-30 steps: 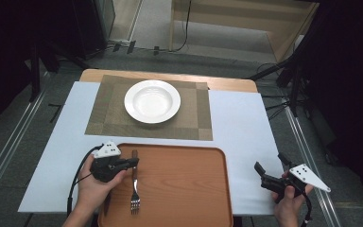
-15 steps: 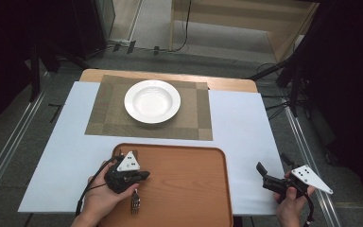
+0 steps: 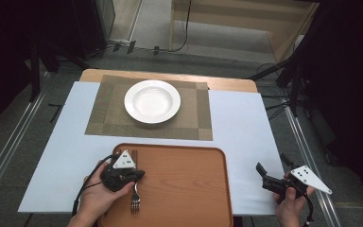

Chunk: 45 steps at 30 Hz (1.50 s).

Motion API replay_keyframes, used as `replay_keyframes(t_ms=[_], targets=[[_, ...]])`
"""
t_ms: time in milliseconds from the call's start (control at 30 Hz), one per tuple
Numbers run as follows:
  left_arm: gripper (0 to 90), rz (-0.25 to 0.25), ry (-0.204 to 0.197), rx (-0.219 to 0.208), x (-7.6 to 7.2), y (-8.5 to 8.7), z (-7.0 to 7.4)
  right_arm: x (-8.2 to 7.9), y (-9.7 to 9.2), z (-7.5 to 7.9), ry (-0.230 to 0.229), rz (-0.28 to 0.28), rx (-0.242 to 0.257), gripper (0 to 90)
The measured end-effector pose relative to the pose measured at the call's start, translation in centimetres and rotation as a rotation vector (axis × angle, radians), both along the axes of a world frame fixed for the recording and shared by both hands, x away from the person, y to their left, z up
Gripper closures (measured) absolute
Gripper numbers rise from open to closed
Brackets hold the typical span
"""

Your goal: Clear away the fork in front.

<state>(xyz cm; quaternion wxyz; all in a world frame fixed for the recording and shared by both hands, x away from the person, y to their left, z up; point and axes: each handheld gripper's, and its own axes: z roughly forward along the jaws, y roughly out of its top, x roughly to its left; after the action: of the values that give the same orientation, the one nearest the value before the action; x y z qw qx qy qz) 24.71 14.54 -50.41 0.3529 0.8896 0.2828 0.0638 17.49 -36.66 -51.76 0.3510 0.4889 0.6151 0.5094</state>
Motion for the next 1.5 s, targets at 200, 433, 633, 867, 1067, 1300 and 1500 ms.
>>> replay_keyframes(t_ms=[200, 433, 633, 867, 1067, 1300, 1500], targets=[[89.1, 0.011, 0.0, 0.001, 0.0, 0.6, 0.1, 0.1, 0.1, 0.0, -0.001, 0.004, -0.008, 0.0], [89.1, 0.035, 0.018, 0.001, 0.3, 1.6, 0.0, 0.1, 0.1, -0.1, 0.005, 0.004, -0.003, 0.0], [89.1, 0.061, 0.037, -0.015, 0.5, 2.6, 0.0, 0.2, 0.1, -0.1, 0.003, 0.004, -0.007, 0.0], [89.0, 0.069, 0.034, -0.02, 0.5, 3.3, 0.1, 0.2, 0.1, -0.1, 0.005, 0.002, -0.008, 0.0], [88.6, 0.077, 0.031, -0.104, 0.5, 3.7, 0.6, 0.2, 0.1, -0.2, 0.004, 0.003, -0.01, 0.0], [76.9, 0.088, 0.028, -0.21, 1.0, 4.5, 1.4, 0.2, 0.2, -0.1, -0.004, 0.008, -0.022, 0.0], [57.2, 0.13, -0.003, -0.255, 1.3, 4.6, 2.0, 0.1, 0.3, -0.1, -0.008, 0.011, -0.023, 0.0]])
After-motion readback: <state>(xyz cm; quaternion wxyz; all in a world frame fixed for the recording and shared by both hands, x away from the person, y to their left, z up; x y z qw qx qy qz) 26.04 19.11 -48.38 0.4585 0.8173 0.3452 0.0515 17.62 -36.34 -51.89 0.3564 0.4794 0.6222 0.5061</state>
